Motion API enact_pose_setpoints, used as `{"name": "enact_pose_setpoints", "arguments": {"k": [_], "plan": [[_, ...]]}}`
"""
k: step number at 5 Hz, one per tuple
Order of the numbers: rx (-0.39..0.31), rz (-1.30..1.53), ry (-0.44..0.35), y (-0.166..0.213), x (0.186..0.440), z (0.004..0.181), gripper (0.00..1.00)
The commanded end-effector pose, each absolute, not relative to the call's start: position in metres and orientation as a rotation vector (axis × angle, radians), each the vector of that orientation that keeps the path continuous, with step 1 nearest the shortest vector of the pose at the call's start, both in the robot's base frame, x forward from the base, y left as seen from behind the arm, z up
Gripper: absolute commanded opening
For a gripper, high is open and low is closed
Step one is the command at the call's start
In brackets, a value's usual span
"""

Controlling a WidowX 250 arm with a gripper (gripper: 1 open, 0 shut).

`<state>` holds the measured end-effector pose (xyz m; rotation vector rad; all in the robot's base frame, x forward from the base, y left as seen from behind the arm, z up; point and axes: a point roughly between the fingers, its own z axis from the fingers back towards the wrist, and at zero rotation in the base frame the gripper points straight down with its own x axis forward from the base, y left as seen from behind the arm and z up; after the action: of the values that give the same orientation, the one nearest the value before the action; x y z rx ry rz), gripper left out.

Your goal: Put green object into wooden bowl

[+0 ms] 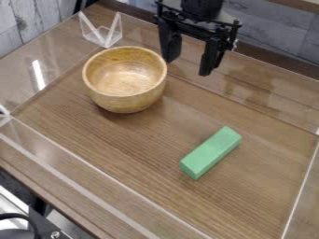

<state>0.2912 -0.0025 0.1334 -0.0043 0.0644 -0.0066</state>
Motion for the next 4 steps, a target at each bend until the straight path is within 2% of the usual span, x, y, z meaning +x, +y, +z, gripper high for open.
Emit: {"name": "enact_pose_setpoints", "arguments": {"k": [1,2,3,4], "plan": [[-0.014,-0.050,0.090,-0.004,0.266,0.132,1.00],[-0.012,-0.110,0.117,-0.024,0.240,0.118,1.00],[-0.010,-0.130,0.100,-0.034,0.231,0.105,1.00],[-0.009,-0.146,0.070,-0.039,0.227,0.098,0.00]]}}
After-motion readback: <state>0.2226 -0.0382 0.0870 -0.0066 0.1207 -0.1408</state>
